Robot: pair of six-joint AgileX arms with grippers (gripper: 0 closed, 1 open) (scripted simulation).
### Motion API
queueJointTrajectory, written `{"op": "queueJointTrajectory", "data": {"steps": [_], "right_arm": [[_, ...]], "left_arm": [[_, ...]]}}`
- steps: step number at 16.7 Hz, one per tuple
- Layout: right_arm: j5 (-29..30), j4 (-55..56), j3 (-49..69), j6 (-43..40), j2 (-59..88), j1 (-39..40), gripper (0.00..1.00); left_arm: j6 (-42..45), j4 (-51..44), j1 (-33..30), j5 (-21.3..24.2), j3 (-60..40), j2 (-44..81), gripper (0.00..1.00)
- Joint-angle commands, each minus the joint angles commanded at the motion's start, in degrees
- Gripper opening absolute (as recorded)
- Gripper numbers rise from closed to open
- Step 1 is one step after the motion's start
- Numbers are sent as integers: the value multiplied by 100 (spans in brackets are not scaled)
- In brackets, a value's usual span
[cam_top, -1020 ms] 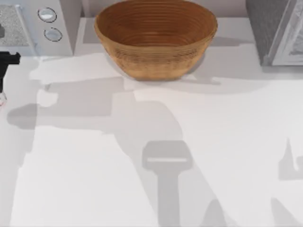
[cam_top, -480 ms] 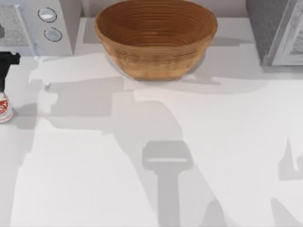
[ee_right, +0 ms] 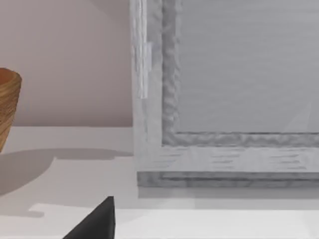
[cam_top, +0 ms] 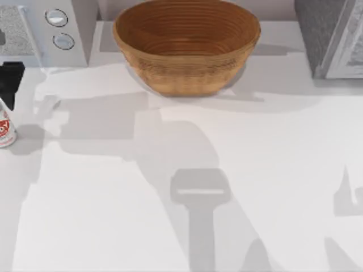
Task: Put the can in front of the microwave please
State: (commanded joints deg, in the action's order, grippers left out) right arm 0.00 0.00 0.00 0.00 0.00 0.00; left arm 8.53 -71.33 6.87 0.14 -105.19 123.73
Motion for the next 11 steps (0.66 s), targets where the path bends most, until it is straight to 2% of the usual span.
{"op": "queueJointTrajectory", "data": {"steps": [5, 11], "right_arm": [[0, 0, 0, 0, 0, 0, 100], [0, 0, 0, 0, 0, 0, 100]], "left_arm": [[11, -92, -21, -7, -102, -12, 100], [-7, -904, -15, 0, -898, -4, 100]]}}
